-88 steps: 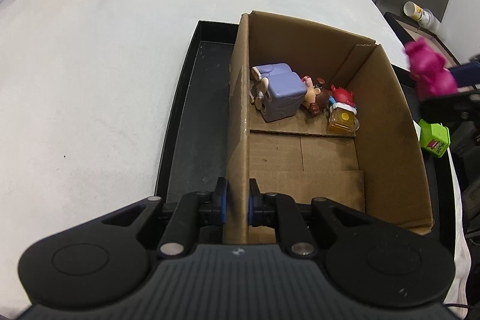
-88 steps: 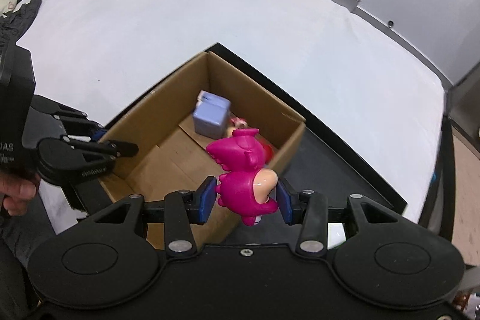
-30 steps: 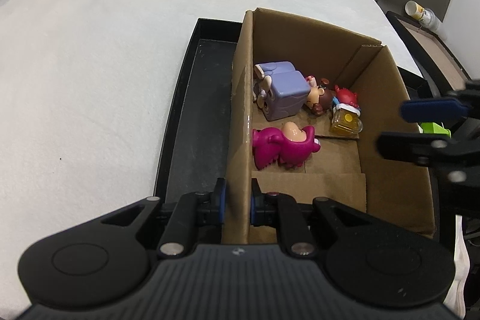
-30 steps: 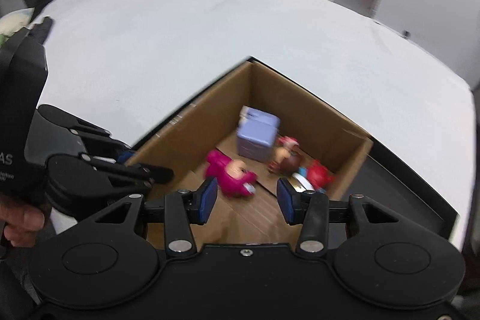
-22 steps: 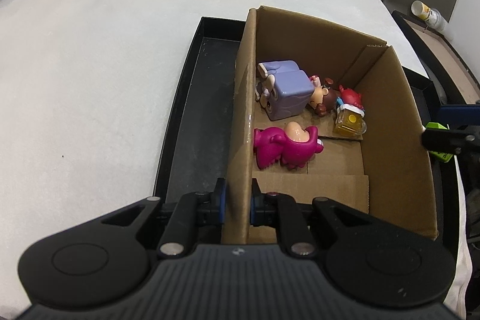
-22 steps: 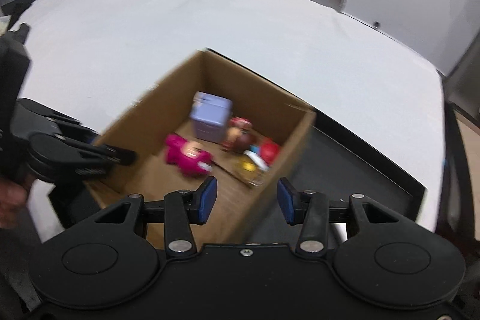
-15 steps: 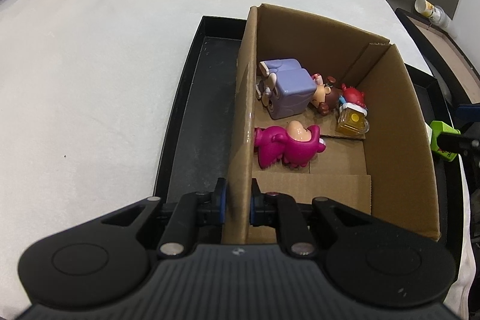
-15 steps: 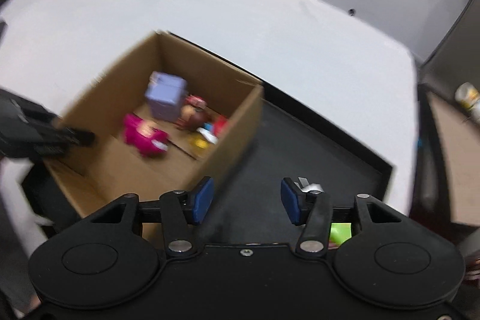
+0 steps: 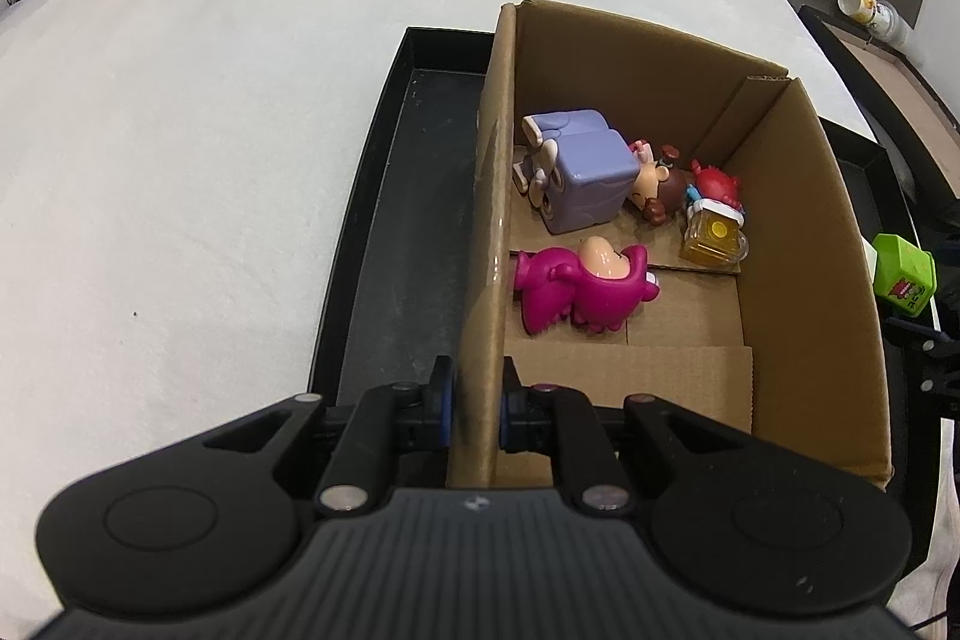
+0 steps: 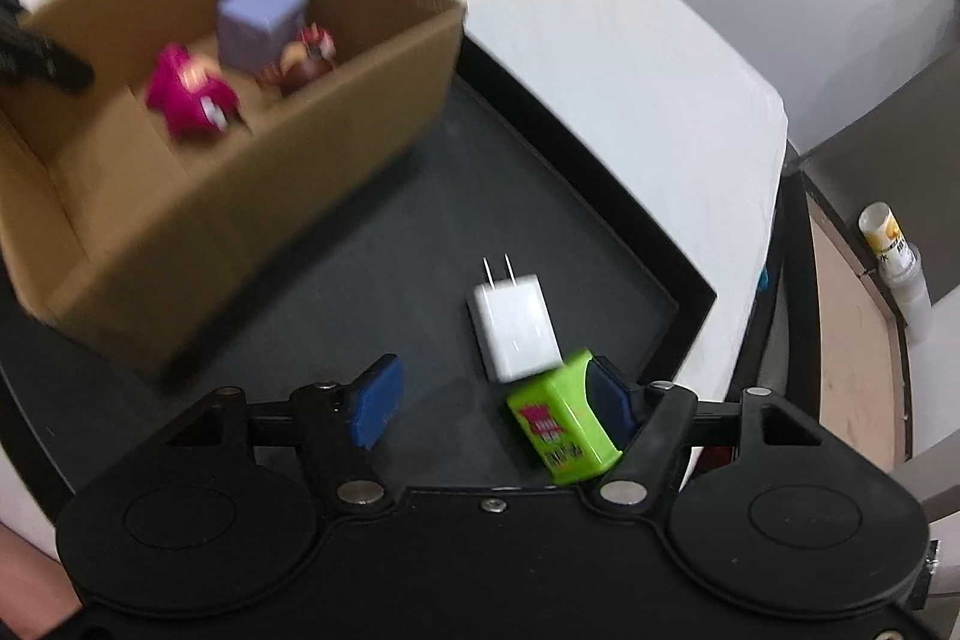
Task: Organize rigid objects
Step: 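Move the right tool to the green hexagonal container and grasp it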
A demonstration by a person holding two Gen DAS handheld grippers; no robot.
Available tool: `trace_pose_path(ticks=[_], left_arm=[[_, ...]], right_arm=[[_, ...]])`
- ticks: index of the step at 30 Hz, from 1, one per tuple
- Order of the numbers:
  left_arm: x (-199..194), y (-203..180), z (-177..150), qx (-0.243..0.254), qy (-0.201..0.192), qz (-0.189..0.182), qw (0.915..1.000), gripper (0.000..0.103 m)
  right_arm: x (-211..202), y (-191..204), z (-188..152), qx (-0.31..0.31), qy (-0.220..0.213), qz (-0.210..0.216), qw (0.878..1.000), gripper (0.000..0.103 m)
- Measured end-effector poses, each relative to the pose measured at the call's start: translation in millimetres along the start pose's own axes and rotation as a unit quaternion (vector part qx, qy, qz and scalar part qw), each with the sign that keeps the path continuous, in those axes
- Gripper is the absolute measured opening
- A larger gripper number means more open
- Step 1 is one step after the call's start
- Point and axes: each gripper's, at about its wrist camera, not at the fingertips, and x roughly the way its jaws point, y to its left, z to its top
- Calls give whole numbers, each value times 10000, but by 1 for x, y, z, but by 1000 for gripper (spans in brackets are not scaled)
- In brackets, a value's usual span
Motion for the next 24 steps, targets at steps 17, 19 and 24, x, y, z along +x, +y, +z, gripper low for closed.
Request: trace_pose_path(ticks=[17,19,24], left_arm=[[5,0,-1,-2,96,9,10000,12],[6,0,-1,-4,96,-2,10000,12],[6,1,-1,3,100,-5,9999,12]], right_arm=[[41,-4,-9,-701,236,-426,9964,71],[42,-4,-7,-720,249,-441,9961,69],[50,-5,-6,-876,374,-541,9940,64]])
